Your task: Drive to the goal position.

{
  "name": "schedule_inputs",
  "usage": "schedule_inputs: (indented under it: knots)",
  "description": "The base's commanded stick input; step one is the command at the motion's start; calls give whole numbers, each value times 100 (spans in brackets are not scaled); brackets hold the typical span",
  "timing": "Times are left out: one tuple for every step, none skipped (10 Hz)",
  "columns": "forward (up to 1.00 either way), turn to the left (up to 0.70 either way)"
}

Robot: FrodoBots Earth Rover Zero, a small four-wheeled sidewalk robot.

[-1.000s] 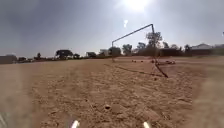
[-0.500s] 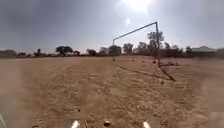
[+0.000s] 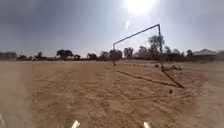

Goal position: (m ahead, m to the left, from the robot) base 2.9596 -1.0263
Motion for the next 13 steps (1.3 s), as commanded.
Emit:
schedule_inputs:
  knots:
    - [70, 0]
    - [70, 0]
    - [70, 0]
    - [70, 0]
    - [70, 0]
    - [70, 0]
    - [70, 0]
    - [70, 0]
    - [70, 0]
    - [70, 0]
    - [70, 0]
    - [70, 0]
    - [70, 0]
